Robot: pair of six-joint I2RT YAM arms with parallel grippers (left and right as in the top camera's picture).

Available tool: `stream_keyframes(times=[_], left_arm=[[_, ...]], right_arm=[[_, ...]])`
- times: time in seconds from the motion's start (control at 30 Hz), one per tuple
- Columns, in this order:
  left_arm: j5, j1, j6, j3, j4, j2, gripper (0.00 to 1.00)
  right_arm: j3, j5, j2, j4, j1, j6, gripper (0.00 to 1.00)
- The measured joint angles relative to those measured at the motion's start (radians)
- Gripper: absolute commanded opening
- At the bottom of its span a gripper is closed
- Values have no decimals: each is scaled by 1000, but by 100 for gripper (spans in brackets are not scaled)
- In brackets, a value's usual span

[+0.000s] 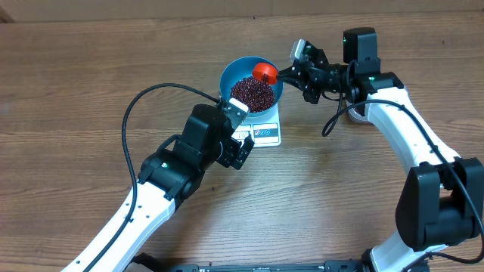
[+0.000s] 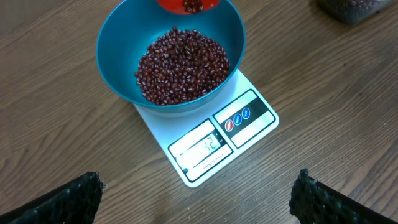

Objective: Scoop item into bowl and weigh 150g on scale
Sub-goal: 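Tilt the scoop with the right gripper to pour beans into the bowl, then move the empty scoop back right into the bean tub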

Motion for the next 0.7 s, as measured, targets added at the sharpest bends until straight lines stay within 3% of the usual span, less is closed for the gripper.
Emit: stream_keyframes(times=[0.7], left_arm=[[0,0,0,0,0,0,99]], right_arm=[[0,1,0,11,0,-142,4]])
